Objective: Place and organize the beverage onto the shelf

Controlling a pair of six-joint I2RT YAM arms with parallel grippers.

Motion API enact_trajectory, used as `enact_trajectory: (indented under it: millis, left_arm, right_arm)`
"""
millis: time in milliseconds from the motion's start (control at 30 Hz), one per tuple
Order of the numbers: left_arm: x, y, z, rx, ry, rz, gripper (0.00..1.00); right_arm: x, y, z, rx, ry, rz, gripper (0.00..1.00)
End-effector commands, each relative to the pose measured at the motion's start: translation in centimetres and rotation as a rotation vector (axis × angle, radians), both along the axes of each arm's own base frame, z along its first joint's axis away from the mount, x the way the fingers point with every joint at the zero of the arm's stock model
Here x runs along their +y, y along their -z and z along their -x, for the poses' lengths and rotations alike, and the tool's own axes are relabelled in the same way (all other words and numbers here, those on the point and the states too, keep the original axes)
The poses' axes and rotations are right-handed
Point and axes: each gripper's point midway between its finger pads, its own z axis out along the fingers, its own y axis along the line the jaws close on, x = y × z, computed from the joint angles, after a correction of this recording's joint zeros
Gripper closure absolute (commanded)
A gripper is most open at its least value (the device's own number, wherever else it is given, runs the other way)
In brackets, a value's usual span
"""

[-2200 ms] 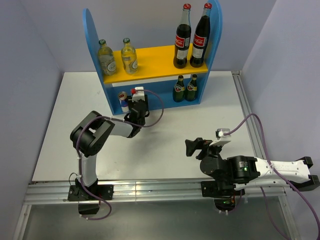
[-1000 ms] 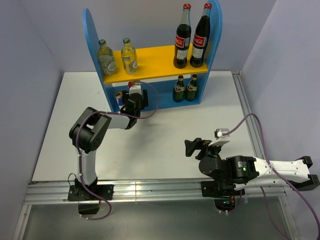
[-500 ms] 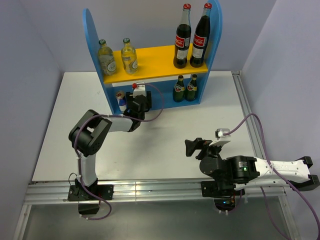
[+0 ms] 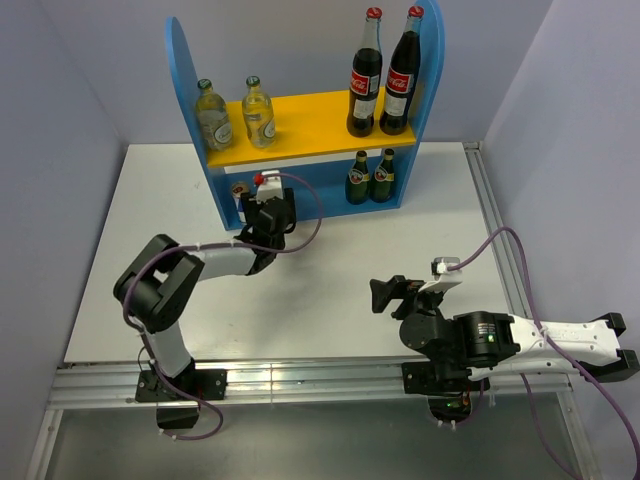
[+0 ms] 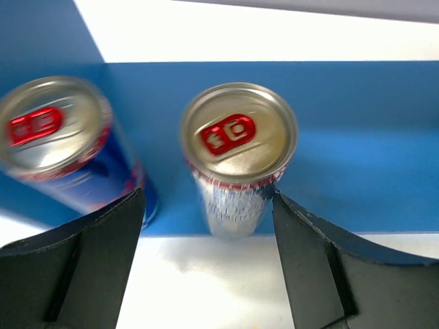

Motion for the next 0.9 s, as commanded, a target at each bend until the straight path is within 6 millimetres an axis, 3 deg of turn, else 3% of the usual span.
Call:
enact_trajectory:
  millis: [0, 167, 233, 267, 300, 533, 567, 600, 633, 700, 733, 767, 833, 867]
  left_arm:
    - [1.0, -2.5, 1.5, -0.042, -0.059, 0.043, 0.2]
    - [1.4, -2.3, 4.9, -0.013, -0.055, 0.072, 0.2]
    - [1.2, -3.4, 6.1, -0.022, -0.029, 0.104, 0.2]
    - [1.1, -2.7, 7.3, 0.003, -0.019, 0.098, 0.18]
    - [1.3, -3.8, 8.0, -0.016, -0.026, 0.114, 0.17]
    - [0.5, -3.4, 14.3, 0.073, 0.067, 0.158, 0.07]
    - [0.0, -3.8, 15.6, 0.069, 0.095, 0.179, 0.07]
    - [0.7, -3.1, 16.8, 0.105, 0.093, 0.137, 0.07]
    - [-0.3, -3.3, 18.4, 0.105, 0.132, 0.141, 0.07]
    - [-0.7, -4.8, 20.5, 0.1, 0.172, 0.204, 0.09]
    - [-0.7, -4.1, 22.6, 0.153, 0.218, 0.147, 0.11]
    - [-0.9, -6.5, 23.3, 0.134, 0.201, 0.245, 0.14]
    - [0.6, -6.8, 25.7, 0.189, 0.208, 0.181, 0.17]
    - [0.4, -9.7, 26.2, 0.161, 0.194, 0.281, 0.17]
  right_arm:
    - [-0.2, -0.4, -0.2, -0.017, 0.023, -0.014, 0.0]
    - [-0.2, -0.4, -0.2, -0.017, 0.027, -0.011, 0.0]
    - [-0.2, -0.4, -0.2, -0.016, 0.028, -0.009, 0.0]
    - [-0.1, -0.4, -0.2, -0.016, 0.026, -0.009, 0.0]
    - [-0.1, -0.4, -0.2, -0.016, 0.027, -0.007, 0.0]
    - [0.2, -0.2, -0.2, -0.011, 0.02, 0.021, 0.0]
    - [0.4, -0.3, -0.2, -0.011, 0.016, 0.022, 0.0]
    - [0.5, -0.2, -0.2, -0.012, 0.012, 0.032, 0.0]
    - [0.7, -0.2, -0.1, -0.009, 0.001, 0.036, 0.0]
    - [1.1, -0.4, 0.1, 0.002, -0.021, 0.035, 0.01]
    - [1.0, -0.5, 0.2, 0.007, -0.026, 0.037, 0.01]
    - [1.1, -1.3, 0.3, 0.011, -0.034, 0.012, 0.02]
    - [0.7, -2.2, 0.5, 0.021, -0.047, 0.008, 0.04]
    - [0.7, -4.1, 0.5, 0.02, -0.05, -0.033, 0.05]
